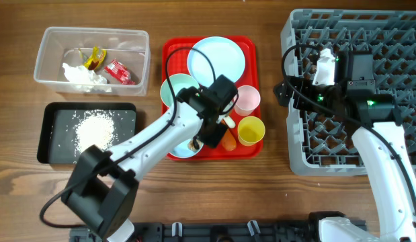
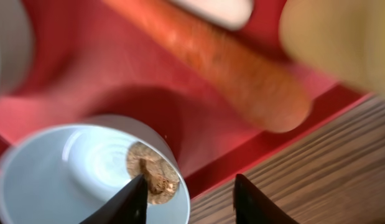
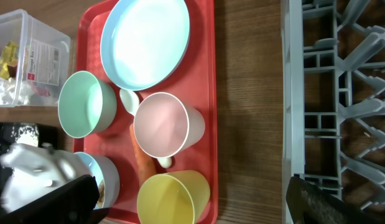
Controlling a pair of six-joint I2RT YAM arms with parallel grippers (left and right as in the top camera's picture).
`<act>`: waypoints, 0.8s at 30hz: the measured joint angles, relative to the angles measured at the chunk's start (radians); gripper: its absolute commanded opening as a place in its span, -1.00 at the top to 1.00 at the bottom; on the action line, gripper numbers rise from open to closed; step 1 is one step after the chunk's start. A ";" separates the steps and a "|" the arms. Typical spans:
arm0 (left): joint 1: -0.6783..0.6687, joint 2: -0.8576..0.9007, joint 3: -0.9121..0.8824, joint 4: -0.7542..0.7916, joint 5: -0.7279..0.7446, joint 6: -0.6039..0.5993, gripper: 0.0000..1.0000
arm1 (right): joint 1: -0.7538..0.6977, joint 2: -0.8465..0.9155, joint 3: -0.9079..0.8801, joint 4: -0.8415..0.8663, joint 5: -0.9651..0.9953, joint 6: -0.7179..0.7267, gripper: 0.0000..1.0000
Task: Sort waste into correct bins and load items into the dishwasher rack
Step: 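Grasp the blue bowl with the mushroom using the left gripper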
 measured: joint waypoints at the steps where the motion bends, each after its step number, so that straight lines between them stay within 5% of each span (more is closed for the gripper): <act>1: 0.000 0.008 -0.017 0.004 0.002 -0.006 0.21 | 0.000 0.000 0.000 0.000 0.000 0.000 -0.99; 12: 0.000 0.026 -0.071 0.105 0.004 -0.073 0.58 | 0.000 0.000 0.000 0.000 0.000 0.000 -0.99; 17: 0.000 0.031 -0.072 0.120 -0.001 -0.079 0.60 | 0.000 0.000 0.000 0.000 0.000 0.000 -0.99; 24: 0.000 0.050 -0.128 0.175 -0.013 -0.106 0.92 | 0.000 0.000 0.000 0.000 0.000 0.000 -0.99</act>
